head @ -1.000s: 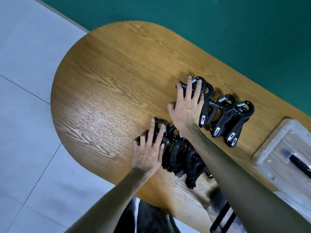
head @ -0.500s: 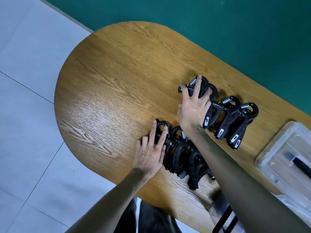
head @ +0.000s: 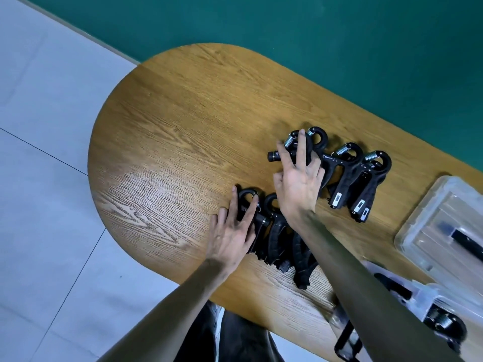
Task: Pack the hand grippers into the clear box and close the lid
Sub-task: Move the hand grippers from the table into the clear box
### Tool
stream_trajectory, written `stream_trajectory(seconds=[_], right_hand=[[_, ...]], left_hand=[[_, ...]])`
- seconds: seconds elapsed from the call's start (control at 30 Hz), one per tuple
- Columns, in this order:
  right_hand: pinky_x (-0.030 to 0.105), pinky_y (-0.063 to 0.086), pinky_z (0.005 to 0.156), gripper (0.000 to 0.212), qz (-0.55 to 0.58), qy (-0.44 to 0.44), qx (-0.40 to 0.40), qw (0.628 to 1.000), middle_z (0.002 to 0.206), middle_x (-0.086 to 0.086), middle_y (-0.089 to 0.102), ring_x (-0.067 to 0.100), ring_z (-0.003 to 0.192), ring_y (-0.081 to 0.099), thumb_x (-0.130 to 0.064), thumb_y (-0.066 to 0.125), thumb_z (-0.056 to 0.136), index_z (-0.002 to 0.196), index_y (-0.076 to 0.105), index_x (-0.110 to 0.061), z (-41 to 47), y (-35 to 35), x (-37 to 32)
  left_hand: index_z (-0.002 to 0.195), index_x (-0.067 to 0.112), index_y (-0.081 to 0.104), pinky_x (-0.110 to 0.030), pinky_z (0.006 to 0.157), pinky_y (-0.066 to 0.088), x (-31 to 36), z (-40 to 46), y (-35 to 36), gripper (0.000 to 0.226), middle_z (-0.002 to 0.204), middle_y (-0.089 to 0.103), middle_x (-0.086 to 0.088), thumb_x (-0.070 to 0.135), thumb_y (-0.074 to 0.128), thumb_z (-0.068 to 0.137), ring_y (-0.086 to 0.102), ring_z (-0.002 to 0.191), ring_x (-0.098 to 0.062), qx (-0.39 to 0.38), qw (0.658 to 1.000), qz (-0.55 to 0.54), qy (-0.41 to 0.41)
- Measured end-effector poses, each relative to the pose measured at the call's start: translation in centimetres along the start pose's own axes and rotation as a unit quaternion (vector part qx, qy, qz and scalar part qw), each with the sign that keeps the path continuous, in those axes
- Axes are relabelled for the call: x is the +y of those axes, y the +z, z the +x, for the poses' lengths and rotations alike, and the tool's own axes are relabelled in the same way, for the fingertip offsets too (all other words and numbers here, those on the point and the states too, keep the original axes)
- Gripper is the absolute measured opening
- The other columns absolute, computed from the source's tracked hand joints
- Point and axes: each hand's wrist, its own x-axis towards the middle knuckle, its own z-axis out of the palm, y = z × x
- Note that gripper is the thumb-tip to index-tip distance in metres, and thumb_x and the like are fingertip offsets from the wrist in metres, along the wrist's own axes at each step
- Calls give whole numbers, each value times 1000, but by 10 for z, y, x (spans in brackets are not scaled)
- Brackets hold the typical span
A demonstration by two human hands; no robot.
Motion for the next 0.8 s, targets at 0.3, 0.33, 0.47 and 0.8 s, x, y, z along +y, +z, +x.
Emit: stream_trajectory(seconds=[0.3,0.33,0.47,0.8], right_hand=[[53,42,94,66,9,-13,19,1000,170,12,4,44,125,42,-9,59,90,151,40,-27,-29,-12,5],[53,42,94,67,10,-10,24,1000,170,12,5,44,125,42,-8,59,89,151,40,-27,-33,-13,6],[55,43,92,68,8,-10,32,999,170,12,6,46,127,42,-8,57,89,152,39,-27,-45,-23,9],[55,43,97,67,27,1,30,999,171,8,0,43,132,38,-9,60,90,151,40,-28,-103,-55,-4]], left_hand=[[158,45,-10,-41,81,46,3,0,-8,90,169,5,-12,43,53,94,43,97,-22,1,999,35,31],[158,46,-10,-41,82,47,3,-1,-9,89,170,3,-12,40,54,95,42,98,-22,-3,999,29,33],[159,44,8,-41,81,51,0,-8,-15,81,170,-1,-11,31,54,94,37,98,-23,-2,999,11,40],[157,43,0,-47,93,49,-1,-37,-53,89,169,-20,-1,30,62,96,53,115,-32,-30,996,55,68]])
